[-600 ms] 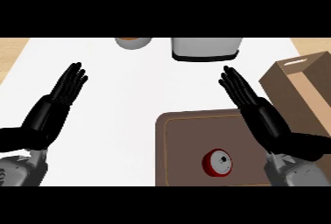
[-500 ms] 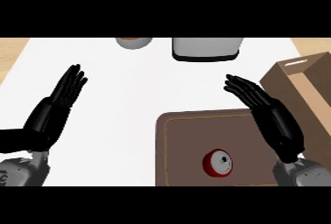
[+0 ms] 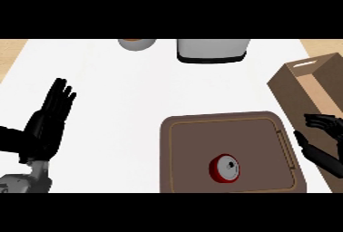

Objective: Pick the can from the tray and place it in the cardboard box

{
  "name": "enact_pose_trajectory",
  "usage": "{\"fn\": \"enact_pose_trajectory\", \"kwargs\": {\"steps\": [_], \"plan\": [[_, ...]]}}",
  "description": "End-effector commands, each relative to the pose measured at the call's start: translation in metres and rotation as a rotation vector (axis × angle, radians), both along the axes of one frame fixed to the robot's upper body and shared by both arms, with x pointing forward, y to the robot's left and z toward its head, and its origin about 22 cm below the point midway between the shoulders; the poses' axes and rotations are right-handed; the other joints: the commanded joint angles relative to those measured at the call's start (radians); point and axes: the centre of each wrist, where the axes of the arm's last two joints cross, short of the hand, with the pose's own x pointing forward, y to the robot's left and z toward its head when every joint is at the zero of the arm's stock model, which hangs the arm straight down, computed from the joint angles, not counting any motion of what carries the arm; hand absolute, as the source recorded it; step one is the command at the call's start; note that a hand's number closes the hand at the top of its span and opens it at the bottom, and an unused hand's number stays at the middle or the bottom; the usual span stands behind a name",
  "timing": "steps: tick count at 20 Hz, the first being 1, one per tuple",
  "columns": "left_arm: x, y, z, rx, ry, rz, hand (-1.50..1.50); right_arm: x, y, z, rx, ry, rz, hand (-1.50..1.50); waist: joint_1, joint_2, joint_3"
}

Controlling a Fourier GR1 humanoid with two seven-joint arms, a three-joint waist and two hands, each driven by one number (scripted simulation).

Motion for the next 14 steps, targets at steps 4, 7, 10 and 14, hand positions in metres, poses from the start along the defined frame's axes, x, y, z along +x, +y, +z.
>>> {"fn": "enact_pose_trajectory", "kwargs": {"steps": [4,7,10,14], "plan": [[-0.002,-0.017,-0.009,-0.042,0.051,0.026,0.0,-0.033,-0.038,0.019,-0.232,-0.063,0.11,-1.5,0.017,-0.002,-0.001],[-0.002,-0.015,0.001,-0.031,0.03,0.016,0.0,-0.018,-0.031,0.058,-0.368,0.061,0.16,-1.5,0.027,-0.001,-0.002],[-0.01,-0.014,0.005,-0.02,0.05,0.025,0.0,-0.032,-0.027,0.083,-0.5,0.26,0.354,-1.5,0.024,-0.007,-0.006],[-0.008,-0.013,-0.002,-0.032,0.044,0.024,0.0,-0.034,-0.017,0.113,-0.531,0.394,0.479,-1.5,0.018,-0.004,-0.003]]}}
